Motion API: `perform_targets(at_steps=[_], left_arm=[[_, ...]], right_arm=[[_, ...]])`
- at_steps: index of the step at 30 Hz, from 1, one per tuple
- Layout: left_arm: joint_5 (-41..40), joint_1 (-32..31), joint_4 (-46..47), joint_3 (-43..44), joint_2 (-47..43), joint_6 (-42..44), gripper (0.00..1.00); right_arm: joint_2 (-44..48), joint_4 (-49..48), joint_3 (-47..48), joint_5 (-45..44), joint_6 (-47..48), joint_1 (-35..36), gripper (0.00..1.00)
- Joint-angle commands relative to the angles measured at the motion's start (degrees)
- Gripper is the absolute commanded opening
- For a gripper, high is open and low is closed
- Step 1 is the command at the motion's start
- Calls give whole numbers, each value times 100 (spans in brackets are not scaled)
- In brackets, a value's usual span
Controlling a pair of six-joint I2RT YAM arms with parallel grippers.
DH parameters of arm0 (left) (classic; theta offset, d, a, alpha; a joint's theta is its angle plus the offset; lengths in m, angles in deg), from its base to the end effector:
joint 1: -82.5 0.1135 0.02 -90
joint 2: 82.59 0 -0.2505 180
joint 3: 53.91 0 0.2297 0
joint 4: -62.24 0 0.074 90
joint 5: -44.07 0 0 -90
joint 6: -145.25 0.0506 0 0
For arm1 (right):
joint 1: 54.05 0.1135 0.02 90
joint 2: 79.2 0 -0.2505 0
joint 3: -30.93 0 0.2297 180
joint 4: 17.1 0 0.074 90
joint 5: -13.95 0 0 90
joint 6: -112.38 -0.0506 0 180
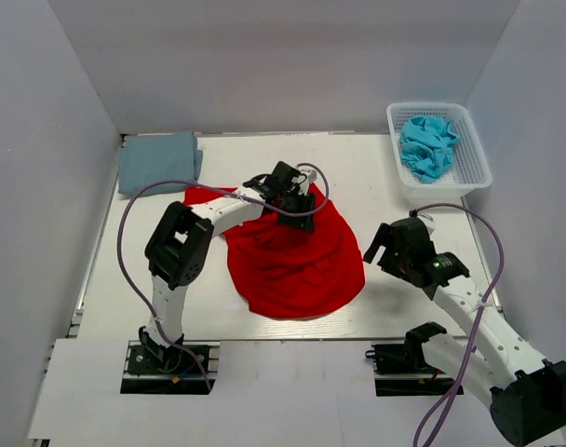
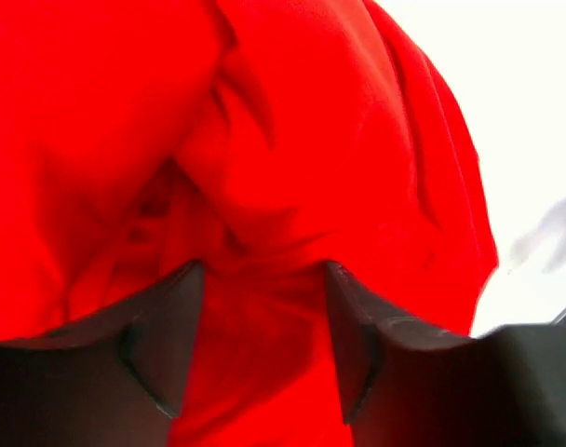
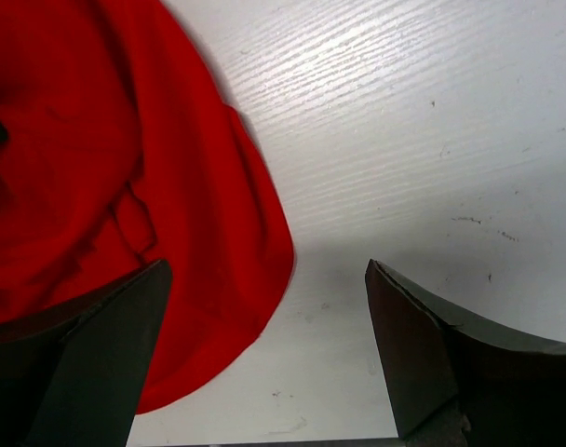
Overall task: Fold and stack the t-shirts
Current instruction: Flatten out the tshirt
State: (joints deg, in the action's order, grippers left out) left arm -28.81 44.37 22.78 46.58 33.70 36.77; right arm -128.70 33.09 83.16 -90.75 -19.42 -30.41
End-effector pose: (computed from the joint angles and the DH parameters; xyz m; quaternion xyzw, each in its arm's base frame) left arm 0.3225 -0.2721 0.1750 0.2048 0.9223 -0.2651 0.1926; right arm 0.1608 0.0564 0.2243 0.1917 0.9053 0.0942 0.3671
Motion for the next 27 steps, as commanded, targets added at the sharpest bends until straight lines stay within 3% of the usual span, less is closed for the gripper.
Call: perform_targets(at_steps=[1, 2, 3, 5, 6, 9, 12, 18, 27], left_arm=[[-359, -54, -47, 325, -46, 37, 57], [-411, -54, -47, 325, 7, 37, 50], [-412, -54, -169, 412, 8, 37, 30], [-412, -54, -170, 413, 8, 37, 16], [-412, -54, -170, 413, -62, 37, 2], [-517, -54, -118, 361, -325, -24, 0], [-517, -54, -30, 177, -598, -77, 0], [-684, -54, 234, -351, -1424, -182, 0], [-790, -54, 234, -413, -1978, -235, 0]], right_arm=[[142, -15, -122, 125, -83, -8, 90], [151, -33, -131, 186, -91, -17, 90], [151, -103, -157, 230, -30, -8, 90], [124, -173, -245, 405, -21, 18, 90], [90, -287, -332, 467, 14, 9, 90], [-208, -525, -421, 949, 58, 35, 90], [-778, -709, -465, 1266, 84, 53, 83], [-1377, -1193, -614, 1373, 111, 123, 77], [-1862, -1808, -957, 1600, -118, 176, 67]])
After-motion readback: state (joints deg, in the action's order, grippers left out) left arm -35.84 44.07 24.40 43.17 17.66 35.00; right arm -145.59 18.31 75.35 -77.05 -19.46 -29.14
